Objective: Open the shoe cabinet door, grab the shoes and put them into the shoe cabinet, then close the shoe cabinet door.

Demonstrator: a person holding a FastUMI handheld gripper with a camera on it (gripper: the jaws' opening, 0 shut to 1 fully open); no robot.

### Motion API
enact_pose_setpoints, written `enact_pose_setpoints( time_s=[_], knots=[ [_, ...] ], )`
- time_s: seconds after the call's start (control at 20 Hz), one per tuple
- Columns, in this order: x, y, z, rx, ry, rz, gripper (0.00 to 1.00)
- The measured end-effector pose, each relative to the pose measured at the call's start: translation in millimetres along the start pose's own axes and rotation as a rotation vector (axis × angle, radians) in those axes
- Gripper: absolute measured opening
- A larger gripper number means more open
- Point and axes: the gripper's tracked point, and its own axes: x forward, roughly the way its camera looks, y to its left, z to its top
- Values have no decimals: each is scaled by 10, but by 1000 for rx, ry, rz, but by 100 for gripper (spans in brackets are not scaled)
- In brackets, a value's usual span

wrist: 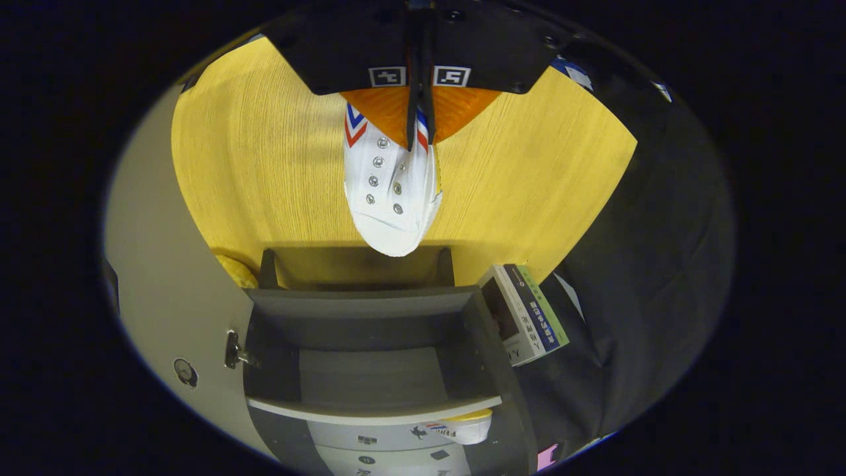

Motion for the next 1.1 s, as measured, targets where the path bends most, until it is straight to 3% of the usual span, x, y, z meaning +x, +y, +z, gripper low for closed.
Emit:
enact_pose_setpoints(
  time_s=[0.55,1.1],
  knots=[
    [-612,-25,1291,-16,-214,16,1],
    [-875,-44,2624,-23,-405,21,1]
  ],
)
